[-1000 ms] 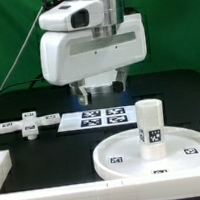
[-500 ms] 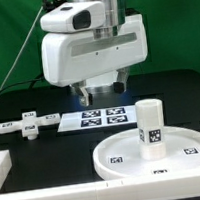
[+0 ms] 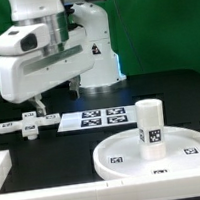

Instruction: Assemble round table

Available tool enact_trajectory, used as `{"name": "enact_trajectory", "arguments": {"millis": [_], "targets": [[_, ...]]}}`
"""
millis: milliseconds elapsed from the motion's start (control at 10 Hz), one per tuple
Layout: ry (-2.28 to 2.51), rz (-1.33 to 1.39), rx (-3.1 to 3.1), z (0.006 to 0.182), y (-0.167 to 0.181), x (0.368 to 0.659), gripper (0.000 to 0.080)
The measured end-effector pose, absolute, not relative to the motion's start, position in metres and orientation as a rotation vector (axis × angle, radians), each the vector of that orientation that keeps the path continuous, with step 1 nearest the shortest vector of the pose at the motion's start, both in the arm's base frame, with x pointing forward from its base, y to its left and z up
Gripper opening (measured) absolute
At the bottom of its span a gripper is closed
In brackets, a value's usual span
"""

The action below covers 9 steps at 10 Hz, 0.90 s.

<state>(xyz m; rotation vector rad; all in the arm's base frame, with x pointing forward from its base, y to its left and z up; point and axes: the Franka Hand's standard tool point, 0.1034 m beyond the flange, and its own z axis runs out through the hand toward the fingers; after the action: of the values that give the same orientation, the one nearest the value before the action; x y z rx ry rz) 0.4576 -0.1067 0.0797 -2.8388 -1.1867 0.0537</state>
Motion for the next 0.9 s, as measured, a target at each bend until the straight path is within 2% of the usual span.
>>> {"name": "enact_trajectory", "arguments": {"millis": [400, 600, 900], "targets": [[-1.249, 0.058, -2.809, 0.073, -0.110, 0.456, 0.0648], [-1.287, 0.069, -2.786, 0.071, -0.138, 0.433, 0.0648], [-1.324, 0.094, -2.745, 0.060, -0.159, 0.402, 0.0648]]}}
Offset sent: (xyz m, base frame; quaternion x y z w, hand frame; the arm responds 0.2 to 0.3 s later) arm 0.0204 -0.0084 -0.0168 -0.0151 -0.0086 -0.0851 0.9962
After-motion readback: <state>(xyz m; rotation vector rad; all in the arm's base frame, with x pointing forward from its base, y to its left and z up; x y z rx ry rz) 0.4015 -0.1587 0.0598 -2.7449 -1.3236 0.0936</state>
